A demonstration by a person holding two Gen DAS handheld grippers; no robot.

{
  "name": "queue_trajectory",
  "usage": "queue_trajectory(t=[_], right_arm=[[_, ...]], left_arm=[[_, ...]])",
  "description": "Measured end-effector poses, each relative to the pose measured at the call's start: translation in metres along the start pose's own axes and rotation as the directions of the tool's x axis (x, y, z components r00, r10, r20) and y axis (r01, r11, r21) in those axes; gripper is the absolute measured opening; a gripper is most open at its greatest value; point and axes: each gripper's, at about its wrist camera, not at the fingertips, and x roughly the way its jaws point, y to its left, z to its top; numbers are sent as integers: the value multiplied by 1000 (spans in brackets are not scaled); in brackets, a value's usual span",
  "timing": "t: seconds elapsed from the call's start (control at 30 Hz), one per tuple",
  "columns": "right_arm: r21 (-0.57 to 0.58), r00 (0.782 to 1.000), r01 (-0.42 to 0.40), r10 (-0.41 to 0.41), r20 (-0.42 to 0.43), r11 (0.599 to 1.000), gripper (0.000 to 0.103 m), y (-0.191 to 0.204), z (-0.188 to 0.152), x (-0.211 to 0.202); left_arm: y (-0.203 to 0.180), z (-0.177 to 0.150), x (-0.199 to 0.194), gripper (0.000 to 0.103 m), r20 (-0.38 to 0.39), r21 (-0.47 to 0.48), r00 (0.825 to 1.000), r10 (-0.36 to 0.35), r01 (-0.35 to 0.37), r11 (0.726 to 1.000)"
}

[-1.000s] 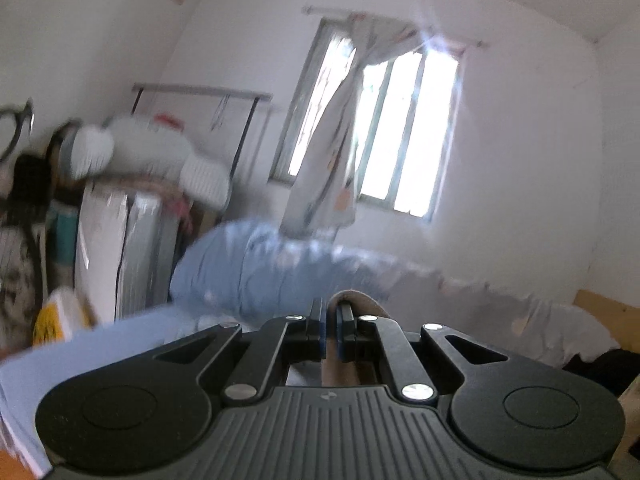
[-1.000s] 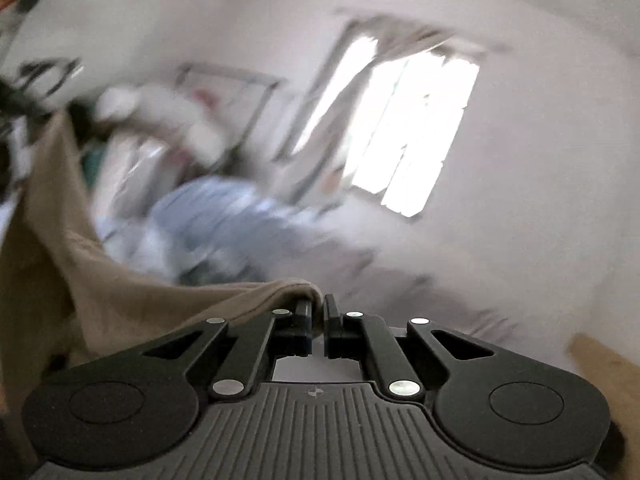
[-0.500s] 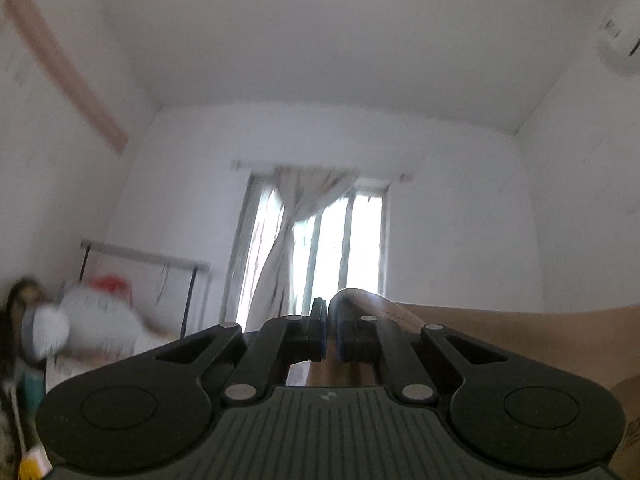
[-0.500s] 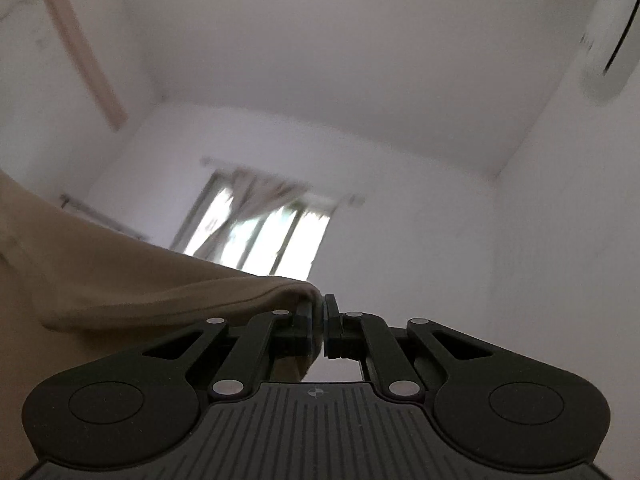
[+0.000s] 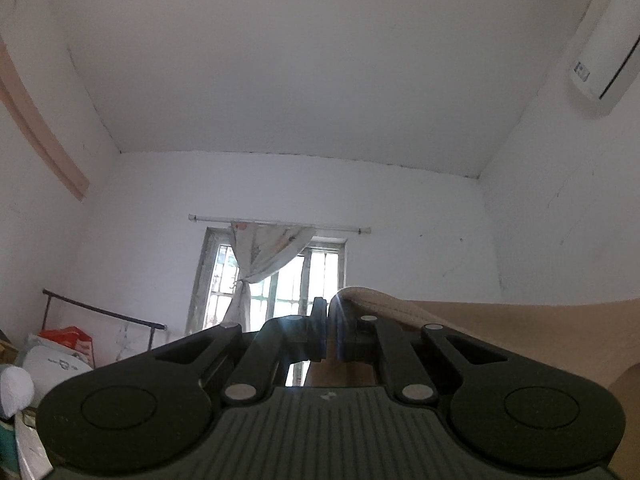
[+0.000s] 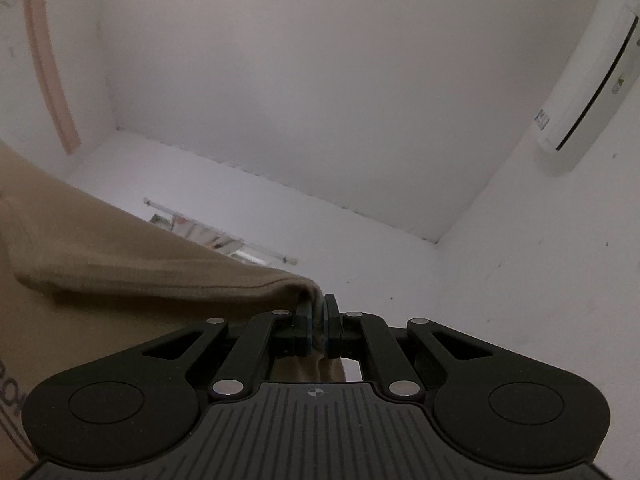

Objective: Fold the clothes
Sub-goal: 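Lift the beige shirt high with both tools closed on its hem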

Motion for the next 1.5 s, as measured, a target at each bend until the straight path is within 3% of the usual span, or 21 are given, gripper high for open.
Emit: queue_trajectory(t=[0.17,0.63,0.87,1.03,1.27,1.4,1.5], right_arm=[[-19,1000,1,0,13,1000,6,20,-17,23],[-54,1000,-9,9,16,998,6,7,-55,27],[-66,1000,-24,24,-2,998,6,1,-43,3],[-53,999,-41,40,-19,998,6,-3,-44,1],[-69,997,-42,38,-72,997,6,-1,-73,33],[-31,988,-58,53,-144,998,6,8,-116,65],[-4,971,-79,76,-225,997,6,20,-160,96]], left_arm=[[8,-11,19,8,1,-42,1000,-12,12,999],[12,-30,49,8,-7,-69,997,-71,70,995],[21,-33,51,8,-11,-80,994,-108,107,991],[28,-33,77,8,-18,-50,993,-113,112,992],[25,-58,98,8,-97,-40,988,-120,117,992],[26,-93,139,8,-194,-45,975,-107,100,994],[29,-129,174,8,-281,-53,956,-86,74,996]])
